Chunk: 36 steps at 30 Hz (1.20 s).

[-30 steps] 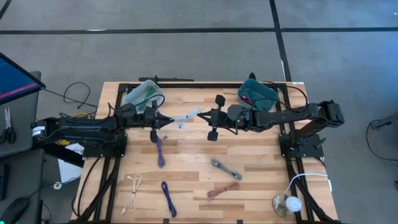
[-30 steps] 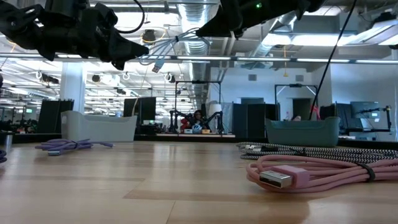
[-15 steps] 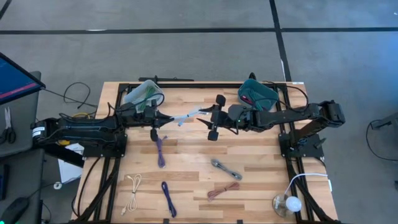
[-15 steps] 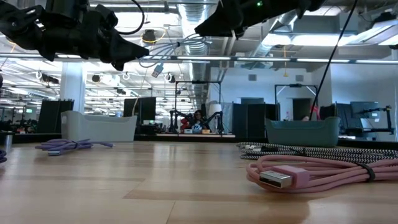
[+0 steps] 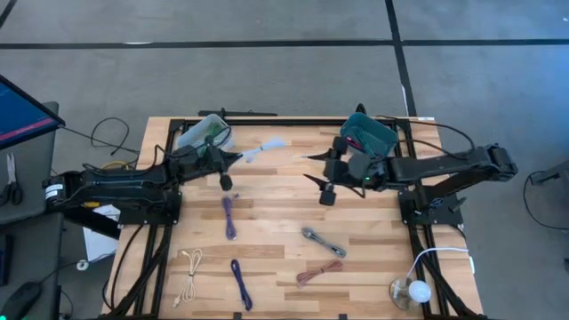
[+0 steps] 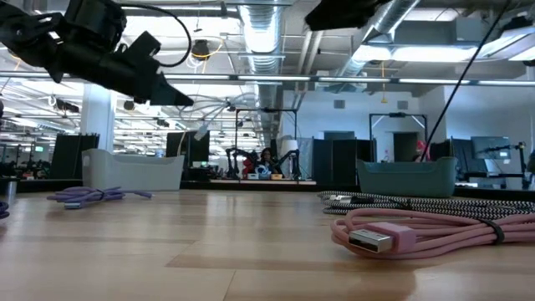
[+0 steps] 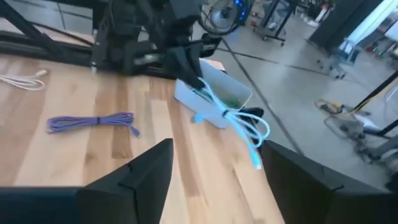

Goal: Pick & Place USB Port
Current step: Put the blue charger cable into the white bin

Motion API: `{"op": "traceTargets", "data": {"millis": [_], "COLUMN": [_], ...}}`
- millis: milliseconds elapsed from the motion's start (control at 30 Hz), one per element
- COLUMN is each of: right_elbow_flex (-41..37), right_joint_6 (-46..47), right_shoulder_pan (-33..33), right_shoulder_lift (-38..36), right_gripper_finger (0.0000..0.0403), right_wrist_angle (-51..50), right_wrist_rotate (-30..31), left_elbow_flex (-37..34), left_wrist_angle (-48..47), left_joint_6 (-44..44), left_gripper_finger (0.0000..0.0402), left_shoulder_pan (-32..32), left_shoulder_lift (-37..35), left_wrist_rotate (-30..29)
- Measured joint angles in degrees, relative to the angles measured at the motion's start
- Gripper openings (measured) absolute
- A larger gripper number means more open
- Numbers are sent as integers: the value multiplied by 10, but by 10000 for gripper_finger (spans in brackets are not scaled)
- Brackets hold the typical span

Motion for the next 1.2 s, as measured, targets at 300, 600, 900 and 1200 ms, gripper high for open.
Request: {"op": "traceTargets", "data": {"millis": [300, 600, 900, 1200], "right_elbow_flex": [0, -62, -119, -129], "right_joint_6": [95, 103, 149, 153], "right_shoulder_pan": [10, 26, 72, 138], "right_shoulder_lift": [-62, -81, -127, -156], "right_gripper_finger": [207, 181, 157, 141], "right_wrist_angle": [-152, -104, -79, -82], "right_wrist_rotate": [3, 58, 112, 201], "left_elbow_flex": [0, 0, 27, 50], "left_wrist_angle": [-84, -234, -333, -399], "left_joint_6": [46, 49, 76, 73], "left_gripper_finger": [5, 5, 5, 6], "left_shoulder_pan": [36, 81, 147, 218], "left_shoulder_lift": [-80, -193, -242, -240], "left_wrist_rotate": [-72, -112, -116, -133]}}
